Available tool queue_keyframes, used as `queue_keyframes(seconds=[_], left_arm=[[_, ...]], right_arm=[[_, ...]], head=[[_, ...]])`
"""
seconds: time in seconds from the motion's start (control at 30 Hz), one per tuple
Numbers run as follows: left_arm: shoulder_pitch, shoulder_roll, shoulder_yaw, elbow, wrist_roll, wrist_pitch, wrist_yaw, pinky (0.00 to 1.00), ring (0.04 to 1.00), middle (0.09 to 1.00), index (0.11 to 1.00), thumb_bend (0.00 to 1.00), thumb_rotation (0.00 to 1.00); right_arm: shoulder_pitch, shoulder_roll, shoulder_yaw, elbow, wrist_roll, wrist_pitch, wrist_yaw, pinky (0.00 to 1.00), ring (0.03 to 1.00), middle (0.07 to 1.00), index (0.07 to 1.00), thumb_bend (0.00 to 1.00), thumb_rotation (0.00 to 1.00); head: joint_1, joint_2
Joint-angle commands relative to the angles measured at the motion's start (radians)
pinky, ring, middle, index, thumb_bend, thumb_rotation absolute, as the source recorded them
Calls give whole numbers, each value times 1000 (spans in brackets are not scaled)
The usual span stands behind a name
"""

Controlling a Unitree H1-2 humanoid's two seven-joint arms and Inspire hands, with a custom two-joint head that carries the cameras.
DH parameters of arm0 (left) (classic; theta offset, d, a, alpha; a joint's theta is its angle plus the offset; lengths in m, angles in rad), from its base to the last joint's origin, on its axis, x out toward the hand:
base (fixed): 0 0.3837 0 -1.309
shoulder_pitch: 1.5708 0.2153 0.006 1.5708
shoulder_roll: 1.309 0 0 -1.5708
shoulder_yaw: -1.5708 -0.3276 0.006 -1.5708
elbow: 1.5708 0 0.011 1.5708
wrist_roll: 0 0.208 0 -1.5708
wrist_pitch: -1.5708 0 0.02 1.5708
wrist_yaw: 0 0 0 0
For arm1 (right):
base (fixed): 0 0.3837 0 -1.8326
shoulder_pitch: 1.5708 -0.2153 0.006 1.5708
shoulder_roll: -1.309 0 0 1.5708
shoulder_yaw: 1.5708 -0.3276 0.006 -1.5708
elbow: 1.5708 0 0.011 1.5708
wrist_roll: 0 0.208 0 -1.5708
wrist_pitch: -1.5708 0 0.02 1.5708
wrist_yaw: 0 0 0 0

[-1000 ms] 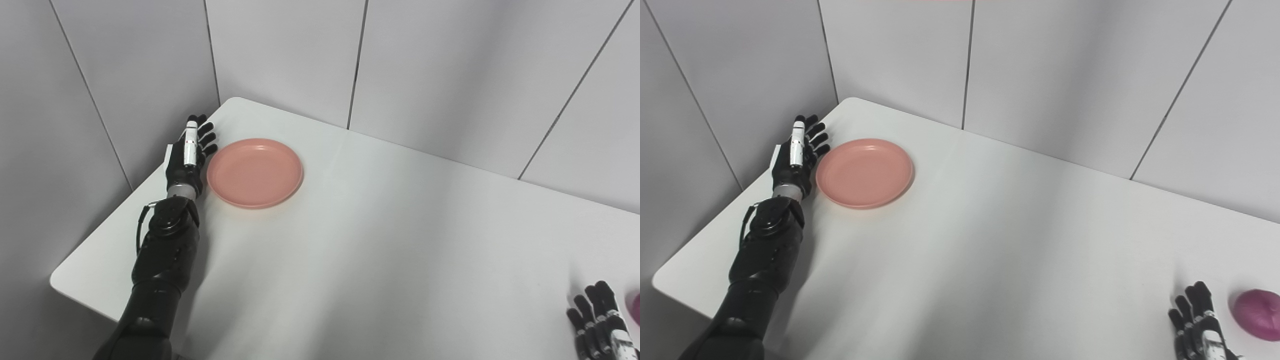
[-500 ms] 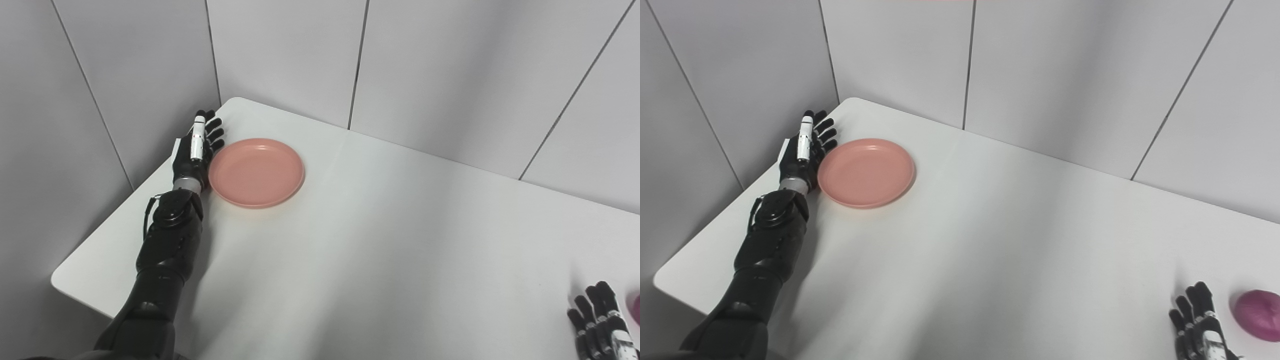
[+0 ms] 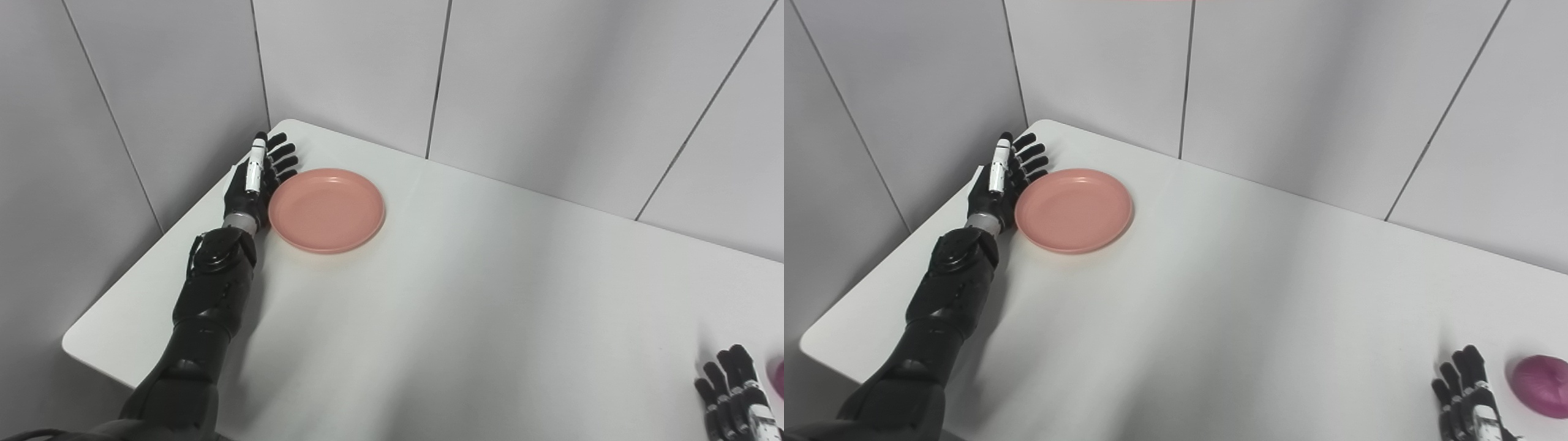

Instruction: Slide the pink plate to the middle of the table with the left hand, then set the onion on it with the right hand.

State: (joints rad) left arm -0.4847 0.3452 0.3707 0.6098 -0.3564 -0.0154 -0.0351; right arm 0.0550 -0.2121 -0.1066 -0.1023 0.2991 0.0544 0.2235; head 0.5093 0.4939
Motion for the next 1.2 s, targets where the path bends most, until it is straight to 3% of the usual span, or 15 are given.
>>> queue_keyframes(seconds=[0.0,0.1,0.33,0.7,1.07,1.17], left_arm=[[-12,6,-6,-3,-12,33,-23,785,809,811,785,395,1000],[-12,7,-8,-8,-21,46,-32,769,801,807,789,390,1000],[-13,0,-26,12,-9,3,-58,778,804,809,781,409,1000],[-20,-32,-46,23,0,-16,-50,799,810,809,785,404,1000],[-35,-43,-69,39,-3,-20,-66,803,814,816,793,411,1000],[-42,-46,-74,47,-5,-24,-73,797,815,815,792,405,1000]], right_arm=[[51,4,7,44,-6,47,-7,1000,1000,1000,1000,348,1000],[53,7,6,41,-8,47,-11,1000,1000,1000,1000,326,1000],[53,7,6,36,-3,56,-11,1000,1000,1000,1000,283,1000],[50,17,8,43,-5,48,-15,1000,1000,1000,1000,229,1000],[55,23,13,43,-14,33,-11,1000,1000,1000,1000,241,1000],[55,28,13,39,-11,36,-14,1000,1000,1000,1000,172,1000]], head=[[-3,2],[-3,2],[-5,2],[-22,2],[-43,6],[-46,6]])
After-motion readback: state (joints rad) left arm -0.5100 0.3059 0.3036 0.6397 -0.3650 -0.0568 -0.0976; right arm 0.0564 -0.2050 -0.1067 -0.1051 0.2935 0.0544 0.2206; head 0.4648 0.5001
